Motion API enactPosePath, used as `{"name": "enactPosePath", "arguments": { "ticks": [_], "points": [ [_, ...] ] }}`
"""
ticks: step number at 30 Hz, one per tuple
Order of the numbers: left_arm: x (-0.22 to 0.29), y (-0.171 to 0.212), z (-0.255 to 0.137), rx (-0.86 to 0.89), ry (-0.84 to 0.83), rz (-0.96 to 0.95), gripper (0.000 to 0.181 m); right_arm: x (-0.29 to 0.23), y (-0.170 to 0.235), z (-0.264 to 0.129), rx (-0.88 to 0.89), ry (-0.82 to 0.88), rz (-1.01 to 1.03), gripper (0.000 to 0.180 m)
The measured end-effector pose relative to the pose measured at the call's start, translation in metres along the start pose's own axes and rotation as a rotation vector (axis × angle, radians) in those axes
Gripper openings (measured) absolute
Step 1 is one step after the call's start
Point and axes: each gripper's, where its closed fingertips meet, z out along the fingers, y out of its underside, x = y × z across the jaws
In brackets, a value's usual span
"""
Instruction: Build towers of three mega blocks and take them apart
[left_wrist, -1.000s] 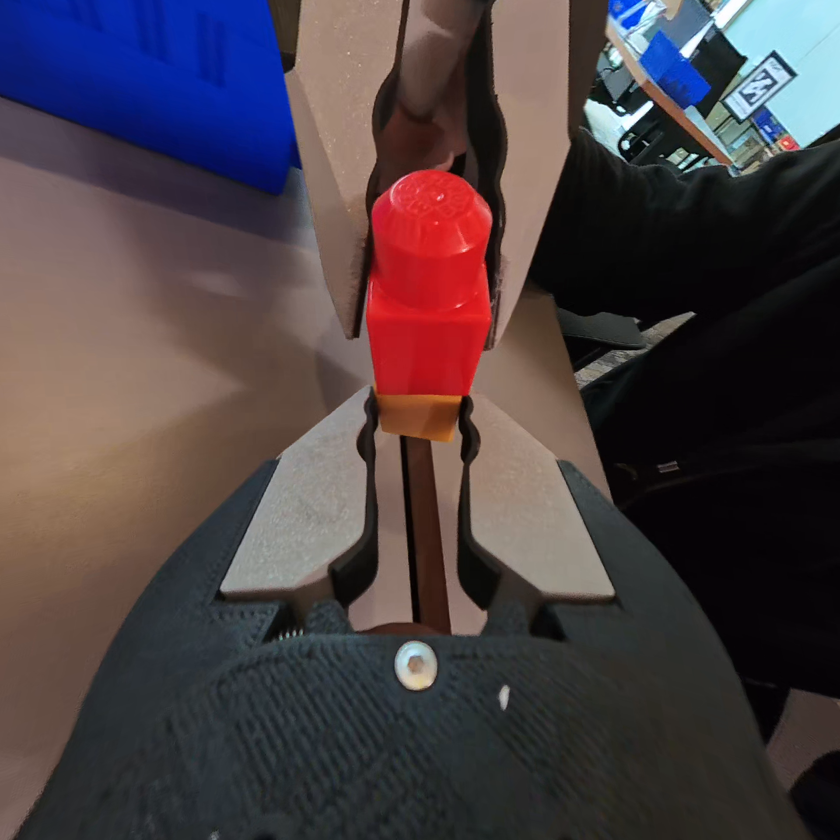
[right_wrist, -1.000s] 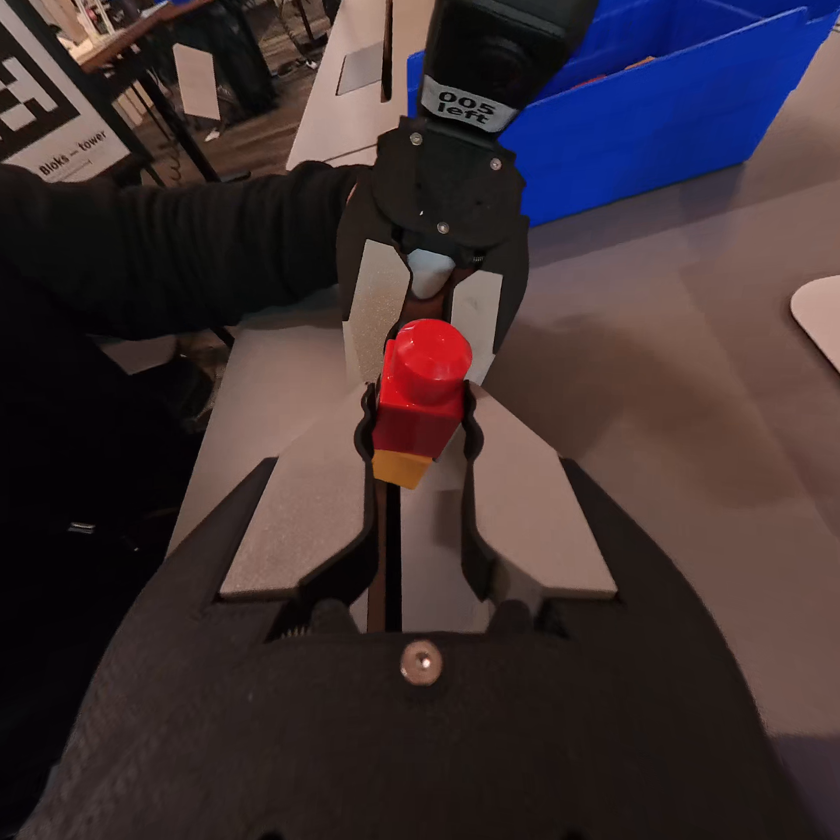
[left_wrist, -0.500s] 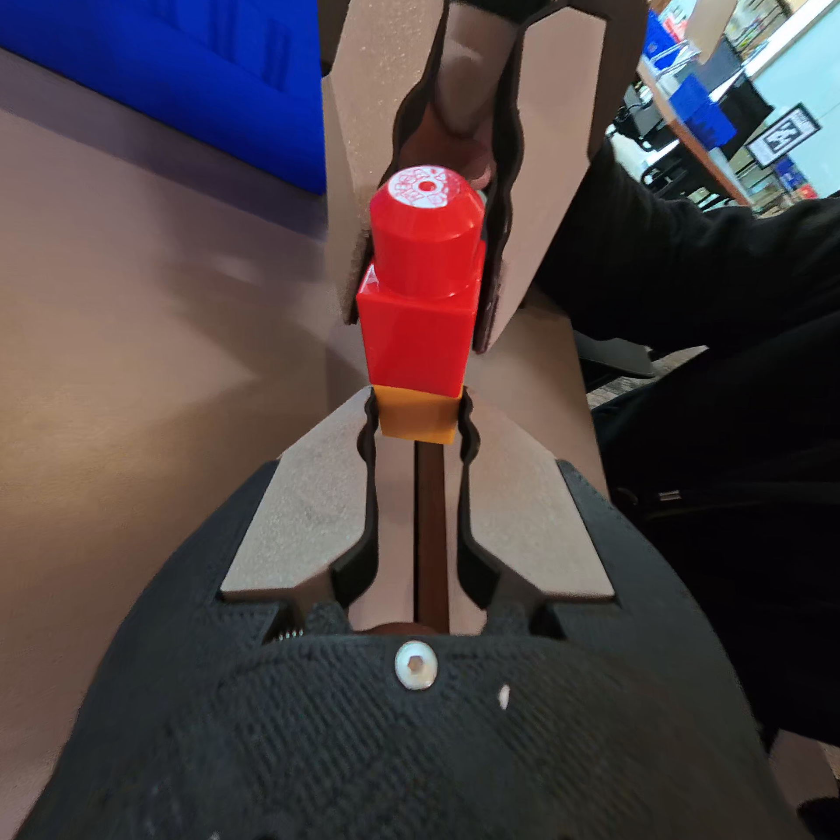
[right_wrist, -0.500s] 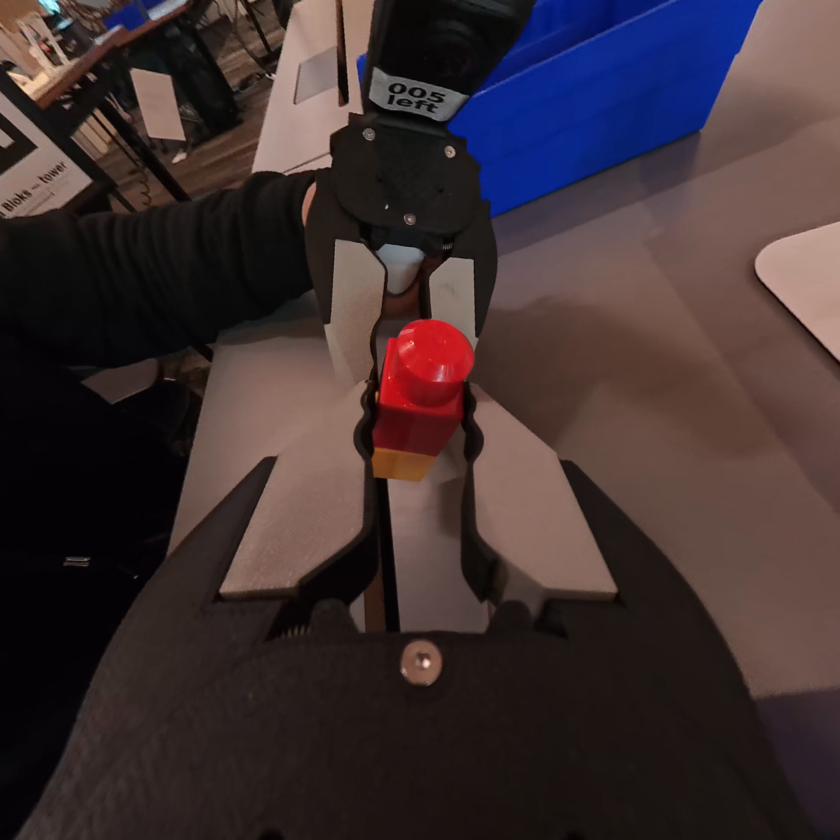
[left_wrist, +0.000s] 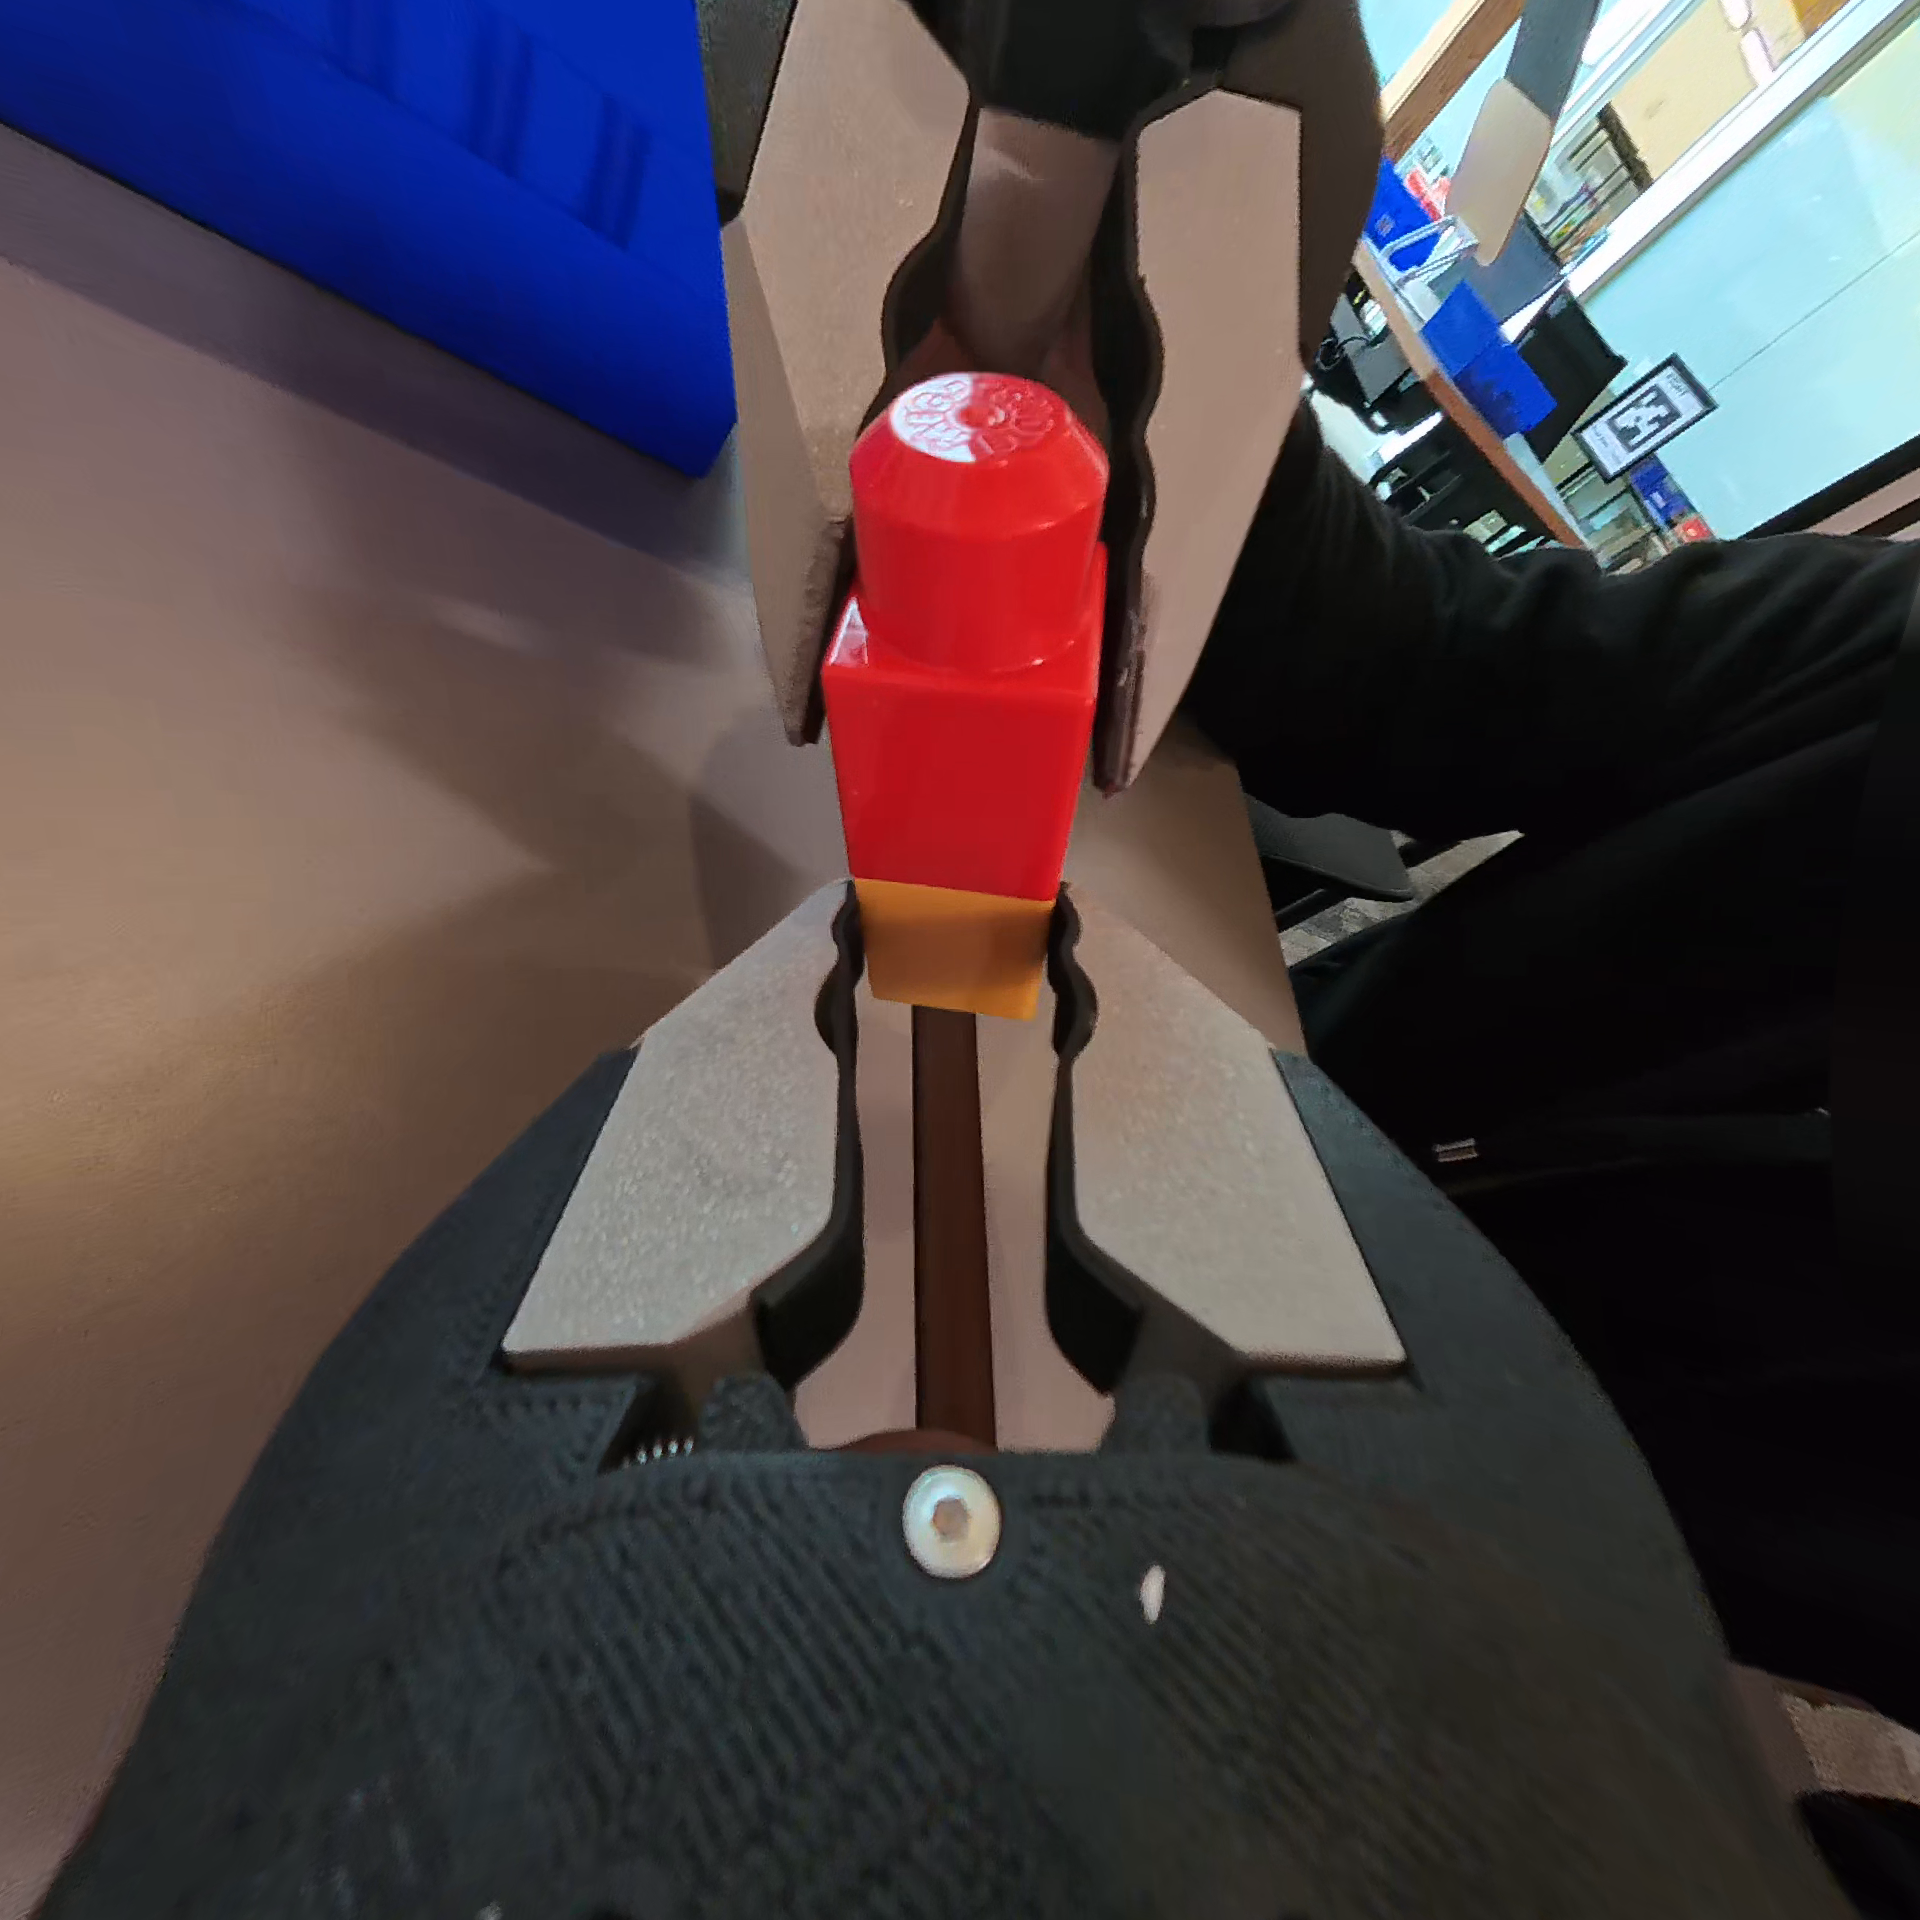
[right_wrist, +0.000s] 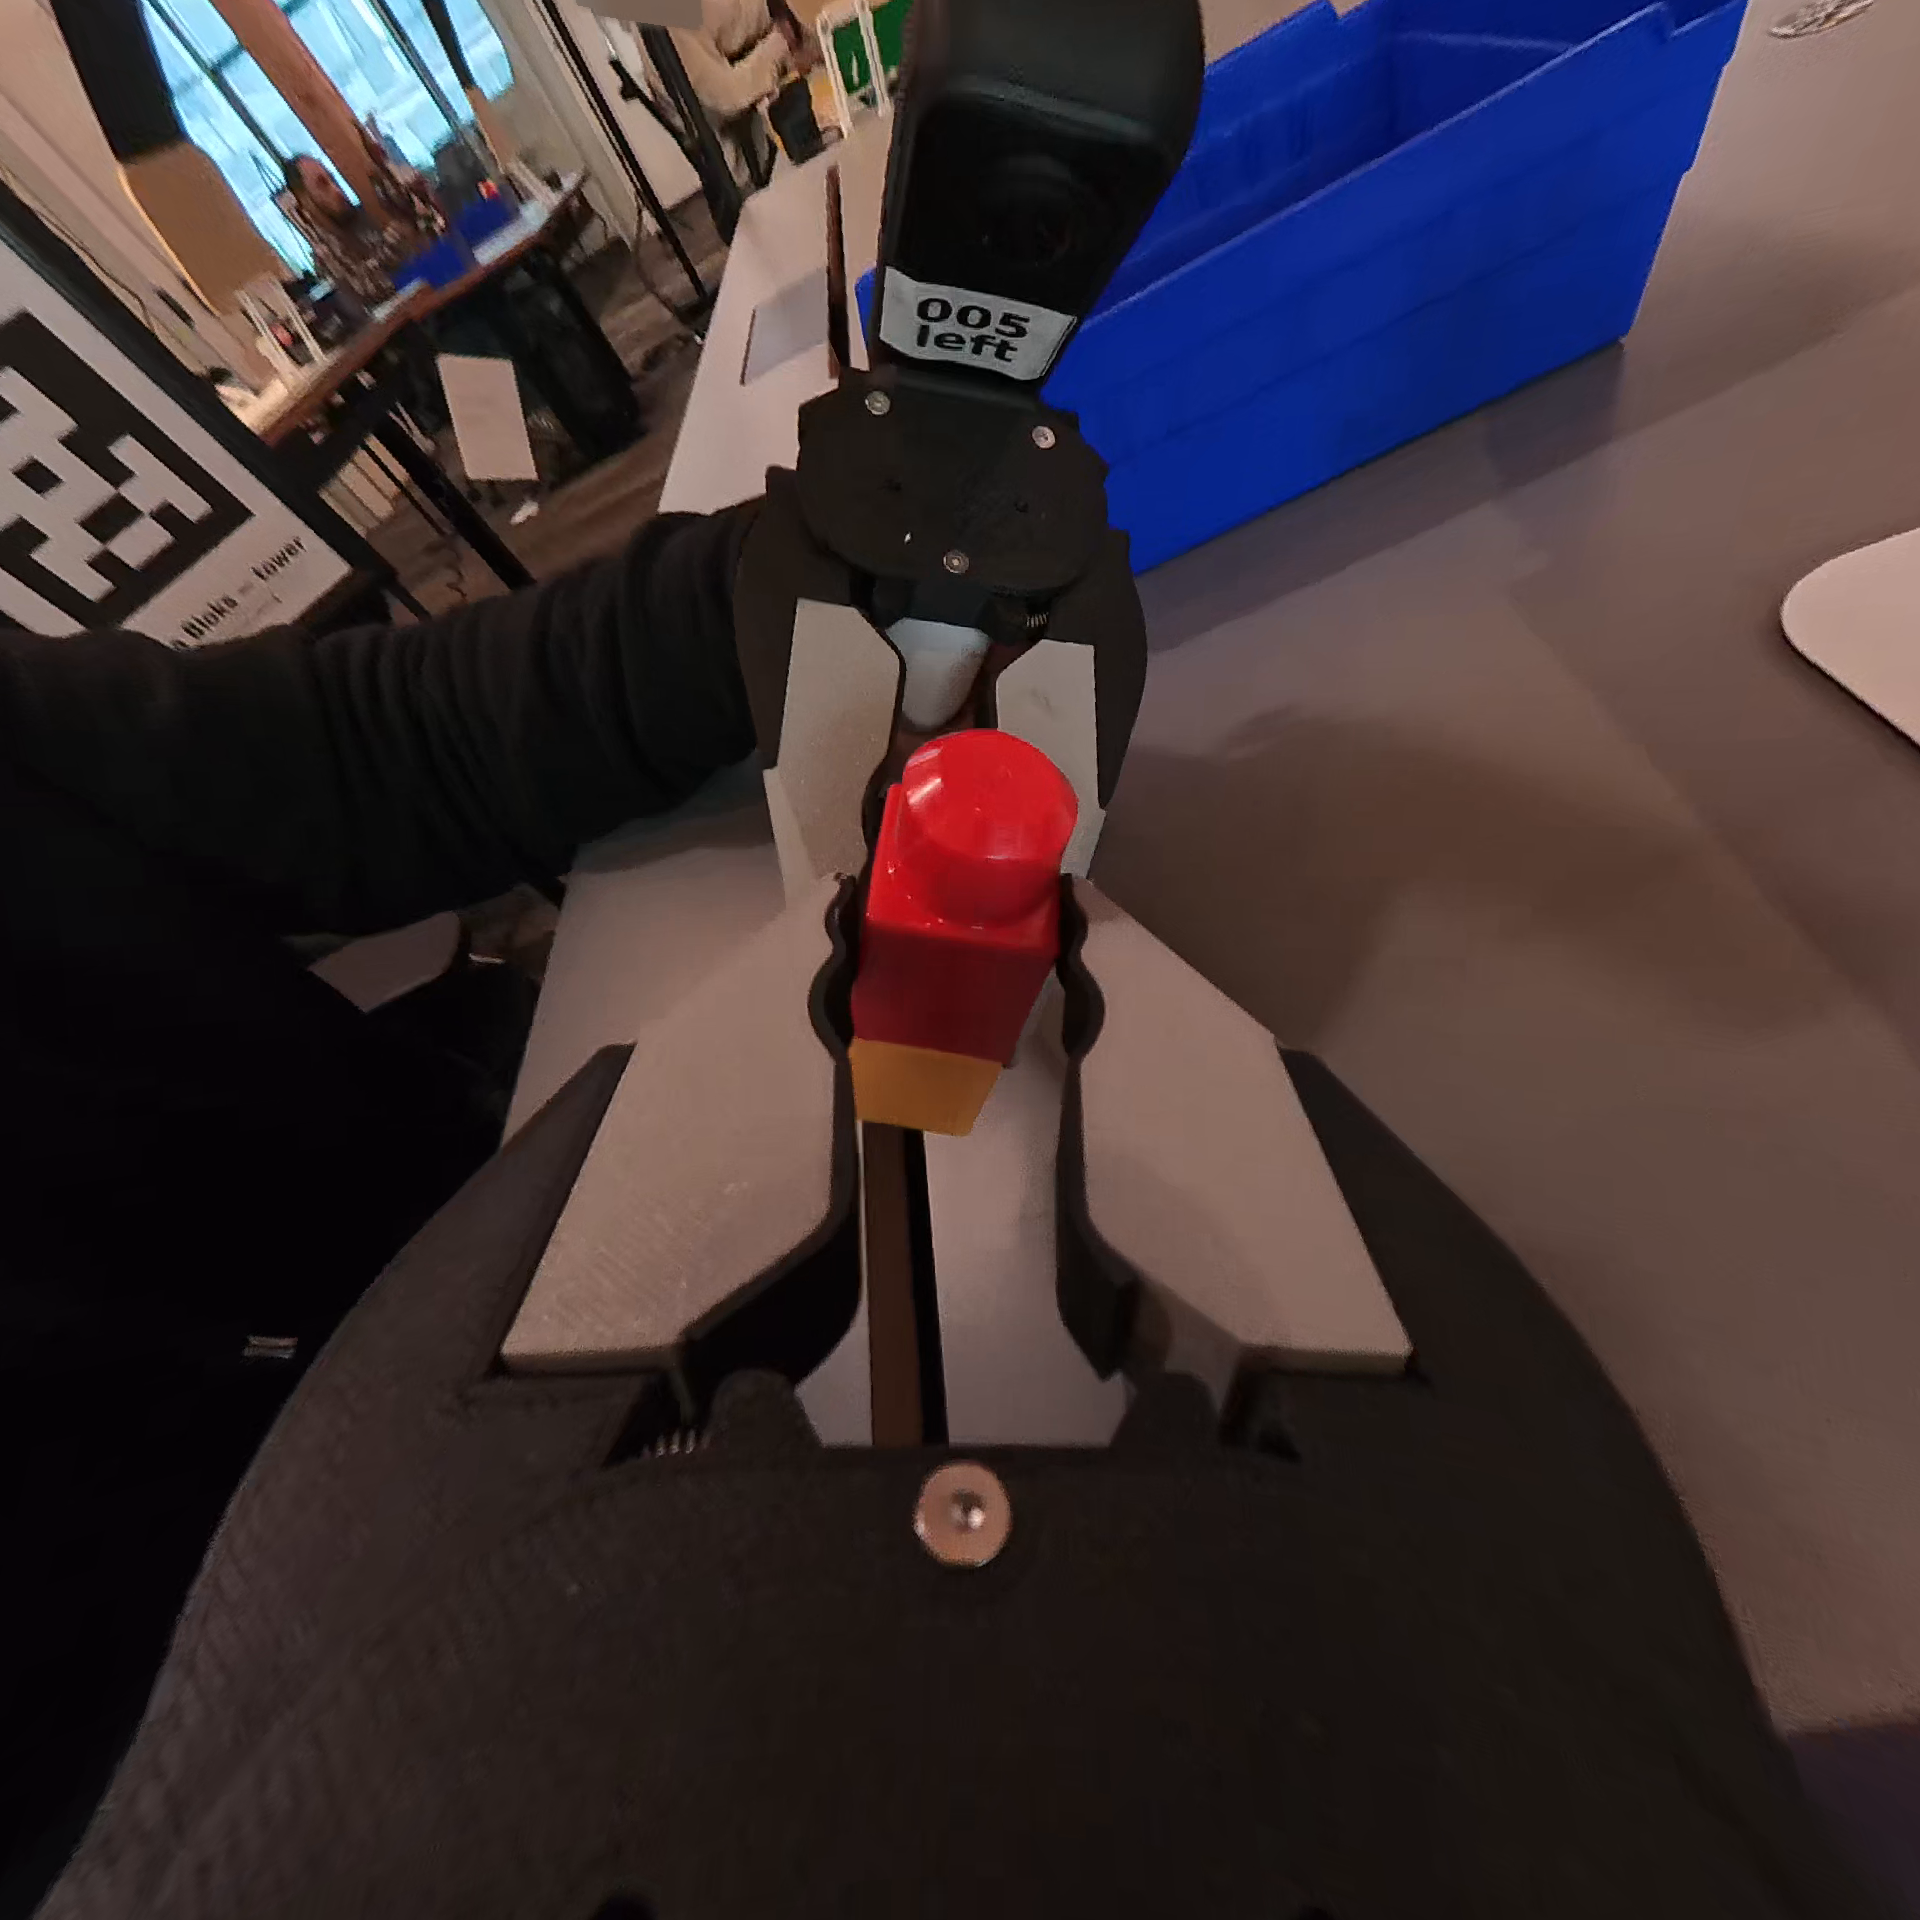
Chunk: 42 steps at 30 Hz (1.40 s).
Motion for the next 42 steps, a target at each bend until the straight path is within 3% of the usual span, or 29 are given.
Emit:
{"name": "enactPosePath", "arguments": {
  "ticks": [4,14,28,36,42],
  "points": [
    [-0.001,-0.002,-0.004,0.017,-0.009,0.004,0.033,0.002,0.008,0.006,-0.043,0.002,0.024,0.046],
    [-0.011,0.002,-0.005,0.026,-0.021,-0.027,0.034,0.006,0.020,0.014,-0.099,0.010,0.061,0.035],
    [-0.029,0.007,-0.014,0.021,-0.125,0.026,0.043,0.018,0.001,0.004,0.009,0.100,0.101,0.034],
    [-0.036,0.016,-0.010,-0.029,-0.175,0.058,0.045,0.022,-0.009,-0.006,0.023,0.207,0.013,0.034],
    [-0.046,0.021,-0.013,-0.038,-0.224,0.046,0.045,0.052,0.001,-0.005,-0.034,0.433,-0.070,0.033]
  ]
}}
